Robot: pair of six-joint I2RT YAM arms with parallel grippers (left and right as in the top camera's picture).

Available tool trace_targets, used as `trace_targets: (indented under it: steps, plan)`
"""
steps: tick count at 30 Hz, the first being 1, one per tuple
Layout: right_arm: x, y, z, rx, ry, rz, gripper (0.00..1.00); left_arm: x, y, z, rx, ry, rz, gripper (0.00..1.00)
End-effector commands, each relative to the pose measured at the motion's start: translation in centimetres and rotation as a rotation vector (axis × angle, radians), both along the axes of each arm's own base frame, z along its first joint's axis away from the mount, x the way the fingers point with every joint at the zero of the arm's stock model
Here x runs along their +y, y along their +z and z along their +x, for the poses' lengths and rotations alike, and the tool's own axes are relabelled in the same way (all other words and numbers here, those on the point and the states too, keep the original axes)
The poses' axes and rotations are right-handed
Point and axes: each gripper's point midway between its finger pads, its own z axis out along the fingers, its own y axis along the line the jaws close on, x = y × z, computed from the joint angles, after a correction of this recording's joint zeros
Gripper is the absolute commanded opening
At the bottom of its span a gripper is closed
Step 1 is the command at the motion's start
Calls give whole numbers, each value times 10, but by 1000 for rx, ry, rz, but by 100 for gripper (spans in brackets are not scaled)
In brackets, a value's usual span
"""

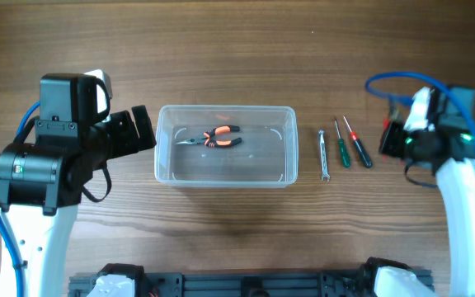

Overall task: Pack container
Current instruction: 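Return the right gripper to the red-handled snips and grasp them, then lower the snips into the container and release them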

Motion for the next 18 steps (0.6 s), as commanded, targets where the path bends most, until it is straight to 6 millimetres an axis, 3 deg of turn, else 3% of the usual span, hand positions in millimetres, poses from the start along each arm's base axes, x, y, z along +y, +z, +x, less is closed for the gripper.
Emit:
trace_targets:
  steps: [1,3,5,8,10,13,14,18]
  plan:
    - [58,91,2,-275,269,44,4,-1,5,0,-18,-16,-6,100]
    - [99,111,-12,-358,468,45,4,-1,5,0,-18,-16,-6,100]
    - [129,115,-21,-383,597,46,4,-1,5,0,-18,-16,-6,100]
    - [177,108,-37,-377,838,41,4,-1,5,0,-18,-16,-6,100]
    - [210,91,-45,-345,1026,22,4,-1,5,0,-18,-16,-6,100]
    - [253,50,-32,-274,1190,4,4,-1,5,0,-18,-16,-6,100]
    - [257,35,-25,-245,1215,-9,4,-1,5,0,-18,-16,-6,100]
    - [271,-58,12,-99,1328,-95,4,-1,5,0,-18,-16,-6,100]
